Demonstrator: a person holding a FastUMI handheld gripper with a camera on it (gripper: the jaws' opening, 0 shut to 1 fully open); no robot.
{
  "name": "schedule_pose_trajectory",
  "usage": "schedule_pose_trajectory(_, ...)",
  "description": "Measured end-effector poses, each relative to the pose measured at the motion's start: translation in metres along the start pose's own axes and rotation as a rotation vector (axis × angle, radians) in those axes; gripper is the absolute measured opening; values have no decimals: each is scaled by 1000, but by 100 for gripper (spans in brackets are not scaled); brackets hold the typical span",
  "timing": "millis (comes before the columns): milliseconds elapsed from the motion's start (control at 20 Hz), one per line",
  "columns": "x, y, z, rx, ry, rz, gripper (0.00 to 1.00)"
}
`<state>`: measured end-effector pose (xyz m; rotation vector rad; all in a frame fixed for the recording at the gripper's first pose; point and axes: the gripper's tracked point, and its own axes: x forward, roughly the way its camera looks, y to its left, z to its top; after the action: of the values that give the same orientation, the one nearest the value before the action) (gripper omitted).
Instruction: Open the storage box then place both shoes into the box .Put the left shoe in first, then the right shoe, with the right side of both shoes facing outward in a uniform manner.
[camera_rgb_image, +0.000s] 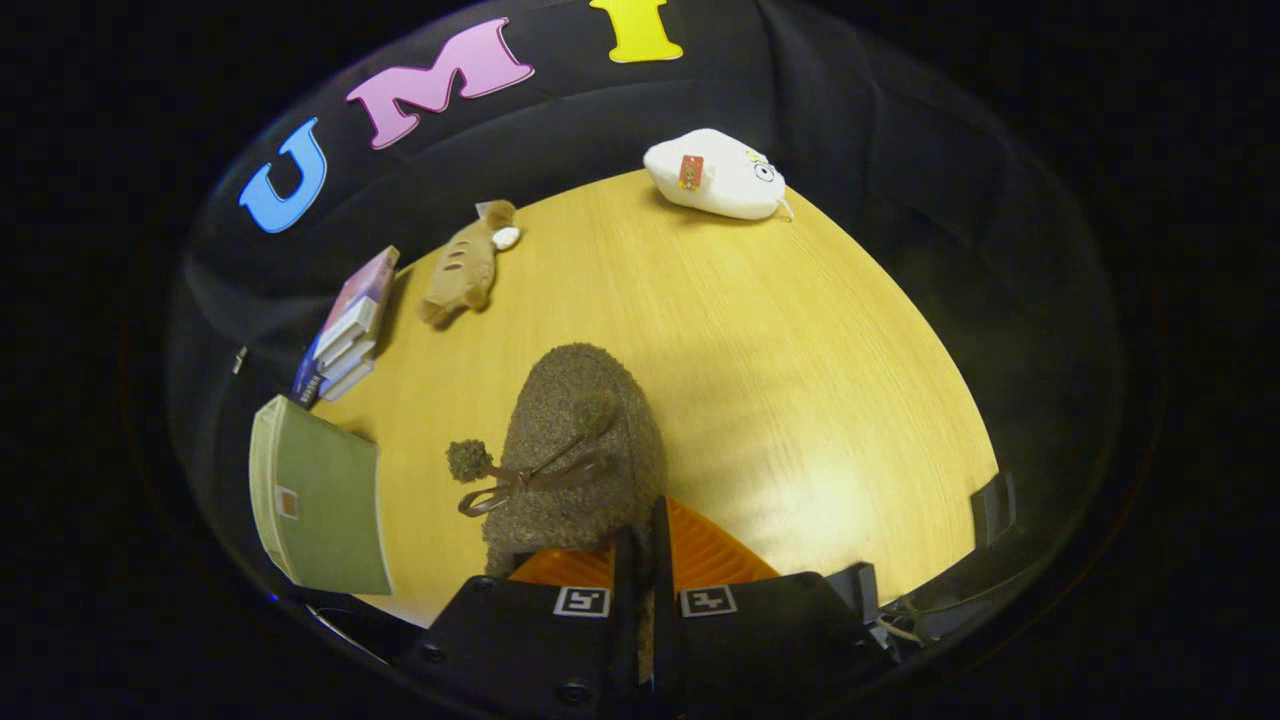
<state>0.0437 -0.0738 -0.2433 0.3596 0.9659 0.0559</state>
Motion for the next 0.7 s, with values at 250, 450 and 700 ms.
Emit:
schedule_pose_trajectory(250,-45,110,7,23,-39,108,11)
schedule_pose_trajectory(450,-70,198,3,18,-69,175,11)
schedule_pose_trajectory(700,-77,305,-20,3,-42,276,10)
